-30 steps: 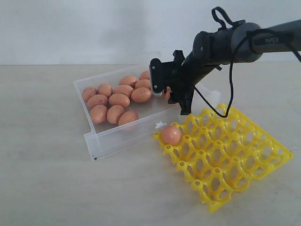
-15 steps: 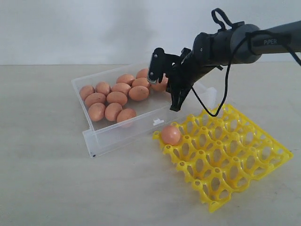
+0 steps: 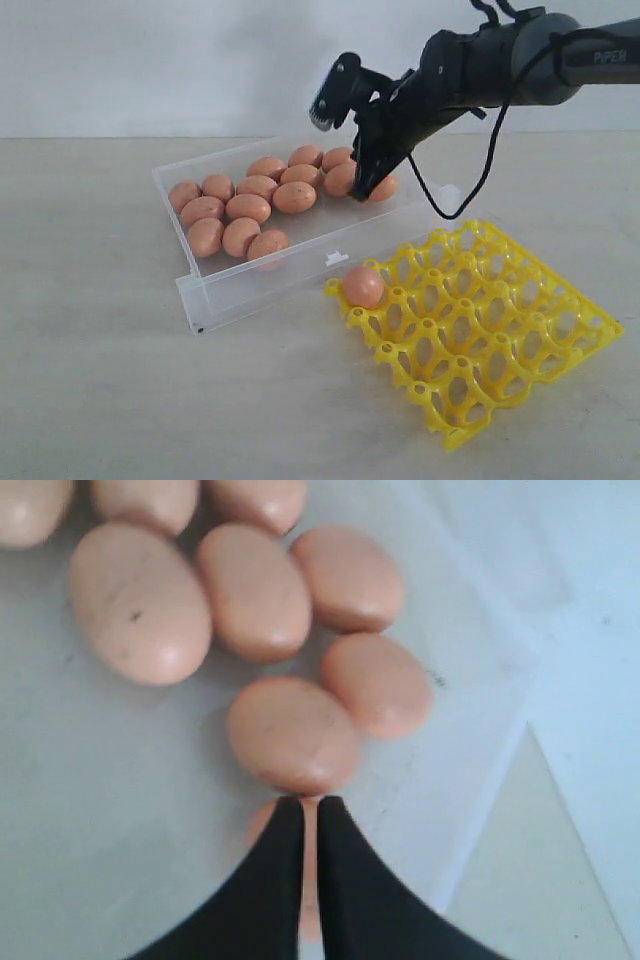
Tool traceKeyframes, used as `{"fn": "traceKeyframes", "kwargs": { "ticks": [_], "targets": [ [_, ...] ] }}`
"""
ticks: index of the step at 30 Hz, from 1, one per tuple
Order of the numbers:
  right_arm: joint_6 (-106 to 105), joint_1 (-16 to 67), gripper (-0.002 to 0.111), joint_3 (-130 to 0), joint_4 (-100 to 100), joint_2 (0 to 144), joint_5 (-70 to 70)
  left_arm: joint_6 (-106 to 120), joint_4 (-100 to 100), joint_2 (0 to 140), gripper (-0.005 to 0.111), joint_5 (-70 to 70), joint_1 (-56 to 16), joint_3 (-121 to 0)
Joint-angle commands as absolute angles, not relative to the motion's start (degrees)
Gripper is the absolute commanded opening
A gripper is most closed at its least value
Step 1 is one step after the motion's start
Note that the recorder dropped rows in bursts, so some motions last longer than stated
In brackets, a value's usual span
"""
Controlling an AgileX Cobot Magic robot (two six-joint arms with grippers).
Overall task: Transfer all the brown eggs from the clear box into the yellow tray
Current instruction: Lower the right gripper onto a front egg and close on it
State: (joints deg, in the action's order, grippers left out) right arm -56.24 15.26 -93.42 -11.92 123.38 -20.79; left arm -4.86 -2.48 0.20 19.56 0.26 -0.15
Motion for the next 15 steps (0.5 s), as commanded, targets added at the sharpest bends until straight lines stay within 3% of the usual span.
{"fn": "traceKeyframes", "kwargs": {
  "ticks": [1, 5, 6, 13, 15],
  "targets": [
    [-48.28, 14.87, 0.014, -93.3, -12.25, 122.16, -16.8, -4.93, -2.34, 0.0, 0.004, 19.33, 0.43, 0.0],
    [-46.04, 14.87, 0.046, -93.3, -12.17, 123.46, -15.58, -4.93, -2.34, 0.0, 0.004, 19.33, 0.43, 0.0],
    [-45.77, 14.87, 0.049, -93.3, -12.11, 123.74, -16.54, -4.93, -2.34, 0.0, 0.004, 19.33, 0.43, 0.0],
    [-39.68, 14.87, 0.05, -94.16, -2.17, 124.22, -24.92, -4.93, -2.34, 0.0, 0.004, 19.33, 0.43, 0.0],
    [-32.26, 14.87, 0.05, -100.16, 6.61, 125.8, -30.89, -4.93, -2.34, 0.0, 0.004, 19.33, 0.43, 0.0]
  ]
}}
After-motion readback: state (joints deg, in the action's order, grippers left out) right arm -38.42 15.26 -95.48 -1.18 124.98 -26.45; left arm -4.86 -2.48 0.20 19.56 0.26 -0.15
